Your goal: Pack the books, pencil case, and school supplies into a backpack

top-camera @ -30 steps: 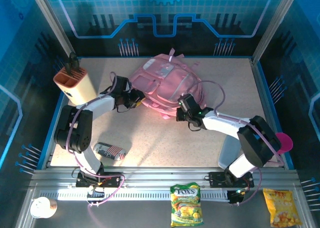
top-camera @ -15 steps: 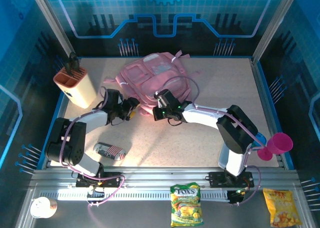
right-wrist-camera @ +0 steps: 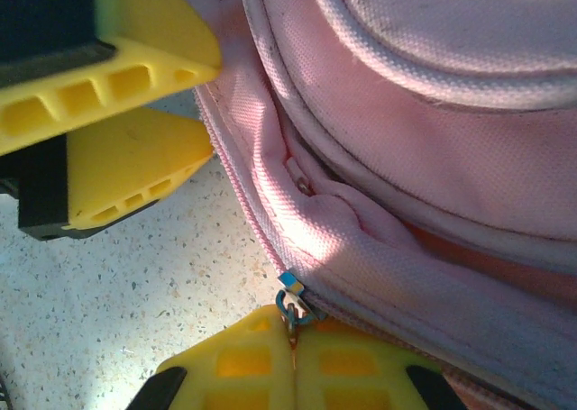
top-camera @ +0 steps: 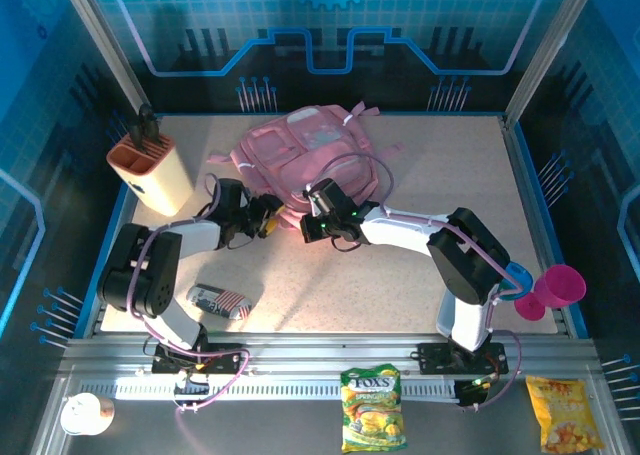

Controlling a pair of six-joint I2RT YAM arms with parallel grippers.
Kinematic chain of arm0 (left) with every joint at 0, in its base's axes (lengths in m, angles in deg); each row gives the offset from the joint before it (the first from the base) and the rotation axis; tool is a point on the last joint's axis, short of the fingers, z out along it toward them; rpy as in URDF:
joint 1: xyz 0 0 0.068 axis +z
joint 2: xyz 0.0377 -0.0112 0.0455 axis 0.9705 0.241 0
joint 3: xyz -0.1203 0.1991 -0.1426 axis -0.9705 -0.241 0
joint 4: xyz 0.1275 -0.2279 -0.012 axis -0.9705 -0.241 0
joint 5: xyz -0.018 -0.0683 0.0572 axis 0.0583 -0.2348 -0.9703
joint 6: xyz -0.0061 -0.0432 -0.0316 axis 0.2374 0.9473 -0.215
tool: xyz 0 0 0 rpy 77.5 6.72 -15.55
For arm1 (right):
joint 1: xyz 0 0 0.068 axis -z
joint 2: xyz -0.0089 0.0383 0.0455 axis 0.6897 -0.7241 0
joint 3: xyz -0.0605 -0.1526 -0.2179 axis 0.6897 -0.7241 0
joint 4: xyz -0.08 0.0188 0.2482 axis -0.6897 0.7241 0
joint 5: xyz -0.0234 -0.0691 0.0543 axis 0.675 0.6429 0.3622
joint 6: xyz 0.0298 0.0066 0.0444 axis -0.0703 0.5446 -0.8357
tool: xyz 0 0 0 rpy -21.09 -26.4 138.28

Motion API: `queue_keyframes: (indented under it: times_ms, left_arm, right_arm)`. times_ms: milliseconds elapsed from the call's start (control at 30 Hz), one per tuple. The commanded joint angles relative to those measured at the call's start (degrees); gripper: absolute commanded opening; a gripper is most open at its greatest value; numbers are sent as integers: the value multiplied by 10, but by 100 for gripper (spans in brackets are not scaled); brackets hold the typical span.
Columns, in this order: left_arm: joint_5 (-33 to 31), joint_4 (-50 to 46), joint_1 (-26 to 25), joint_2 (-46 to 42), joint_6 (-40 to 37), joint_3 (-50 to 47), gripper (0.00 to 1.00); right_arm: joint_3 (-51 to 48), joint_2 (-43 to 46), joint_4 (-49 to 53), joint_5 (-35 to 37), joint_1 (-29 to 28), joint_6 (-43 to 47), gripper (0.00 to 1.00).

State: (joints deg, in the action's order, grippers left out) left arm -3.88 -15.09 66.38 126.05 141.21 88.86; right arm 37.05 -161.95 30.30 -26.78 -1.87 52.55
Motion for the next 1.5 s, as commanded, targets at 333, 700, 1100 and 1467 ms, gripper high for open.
queue_keyframes:
  times_ms: [333, 700, 1100, 1467]
  left_arm:
    - [-20, -25, -2, 52, -29, 66, 11]
    - [-20, -51, 8, 58, -60, 72, 0]
    - [19, -88, 5, 110, -98, 159, 0]
    - [-31, -126, 7, 151, -128, 217, 9]
  right_arm:
    - [-33, 50, 50, 51, 2, 47, 0]
    - [-138, 159, 101, 105, 128, 95, 0]
    - [-126, 146, 120, 60, 143, 85, 0]
    - [-218, 178, 44, -1, 49, 44, 0]
